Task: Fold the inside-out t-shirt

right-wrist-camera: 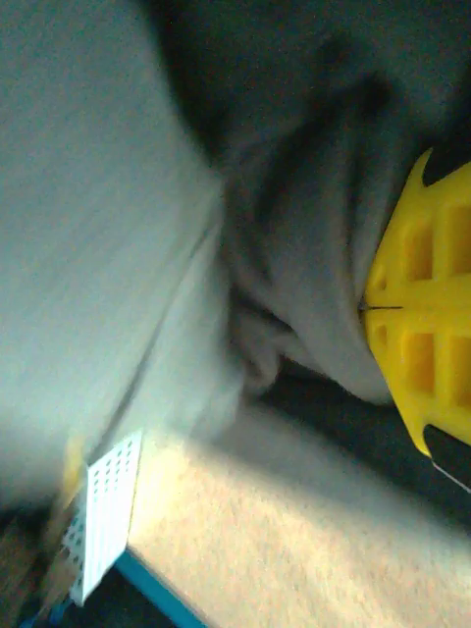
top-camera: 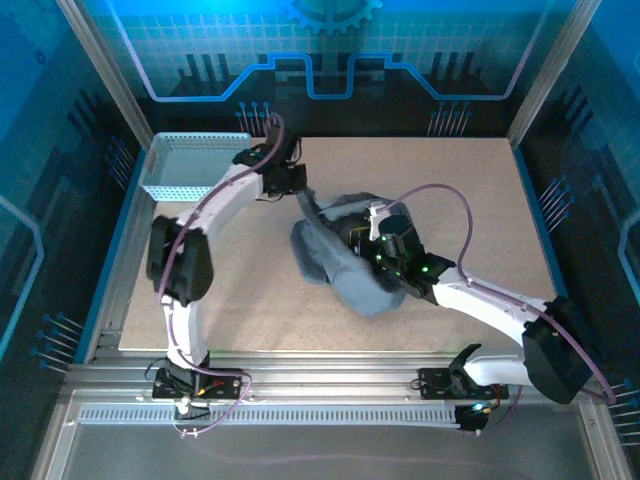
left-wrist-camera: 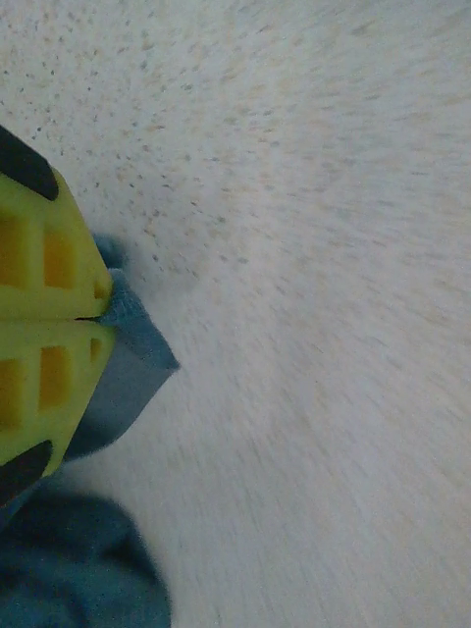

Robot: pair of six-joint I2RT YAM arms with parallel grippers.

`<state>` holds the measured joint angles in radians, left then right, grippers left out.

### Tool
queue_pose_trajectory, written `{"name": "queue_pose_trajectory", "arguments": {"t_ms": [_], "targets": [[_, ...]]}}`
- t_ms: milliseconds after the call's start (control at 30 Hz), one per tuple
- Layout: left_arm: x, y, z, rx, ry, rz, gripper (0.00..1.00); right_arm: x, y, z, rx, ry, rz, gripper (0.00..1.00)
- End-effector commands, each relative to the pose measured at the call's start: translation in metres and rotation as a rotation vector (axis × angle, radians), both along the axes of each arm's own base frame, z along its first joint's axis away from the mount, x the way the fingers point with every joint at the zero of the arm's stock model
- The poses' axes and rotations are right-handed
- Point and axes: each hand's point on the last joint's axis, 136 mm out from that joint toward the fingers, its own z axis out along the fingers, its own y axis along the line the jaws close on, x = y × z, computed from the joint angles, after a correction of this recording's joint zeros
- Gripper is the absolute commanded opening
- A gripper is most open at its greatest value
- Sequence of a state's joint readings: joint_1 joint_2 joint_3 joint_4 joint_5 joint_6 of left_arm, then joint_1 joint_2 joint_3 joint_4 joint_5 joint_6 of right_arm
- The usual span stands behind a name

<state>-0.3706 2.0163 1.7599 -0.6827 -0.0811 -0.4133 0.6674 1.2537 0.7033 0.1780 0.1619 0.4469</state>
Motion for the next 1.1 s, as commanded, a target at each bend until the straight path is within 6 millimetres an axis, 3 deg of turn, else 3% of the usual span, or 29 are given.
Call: {"name": "queue_pose_trajectory", "arguments": {"t_ms": [0, 100, 233, 433, 533, 667, 767, 833, 933, 1067], "targets": [[-0.016, -0.003, -0.03, 0.009, 0.142, -0.015, 0.0, -0.008, 0.014, 0.037, 0.073, -0.111, 0.1, 0.0], [-0.02, 0.001, -0.057, 0.043, 0.199, -0.012, 0.0, -0.013, 0.013, 0.045, 0.085, -0.131, 0.114, 0.0], [-0.029, 0.009, -0.078, 0.095, 0.25, -0.026, 0.04, -0.016, 0.006, 0.061, 0.114, -0.164, 0.102, 0.0], [-0.033, 0.049, -0.098, 0.143, 0.299, 0.072, 0.03, -0.028, -0.009, 0.109, 0.166, -0.204, 0.104, 0.0], [-0.035, 0.073, -0.102, 0.192, 0.299, 0.128, 0.0, -0.035, -0.036, 0.143, 0.164, -0.237, 0.047, 0.0], [-0.038, 0.09, -0.103, 0.212, 0.287, 0.17, 0.0, -0.046, -0.079, 0.181, 0.17, -0.281, -0.043, 0.0], [-0.04, 0.094, -0.106, 0.227, 0.295, 0.178, 0.0, -0.055, -0.092, 0.197, 0.179, -0.309, -0.049, 0.0], [-0.042, 0.093, -0.111, 0.222, 0.306, 0.175, 0.0, -0.057, -0.093, 0.2, 0.178, -0.317, -0.047, 0.0], [-0.051, 0.088, -0.113, 0.216, 0.322, 0.161, 0.05, -0.054, -0.09, 0.187, 0.175, -0.308, -0.036, 0.0], [-0.068, 0.072, -0.09, 0.18, 0.28, 0.117, 0.29, -0.045, -0.078, 0.133, 0.142, -0.205, -0.003, 0.0]]}}
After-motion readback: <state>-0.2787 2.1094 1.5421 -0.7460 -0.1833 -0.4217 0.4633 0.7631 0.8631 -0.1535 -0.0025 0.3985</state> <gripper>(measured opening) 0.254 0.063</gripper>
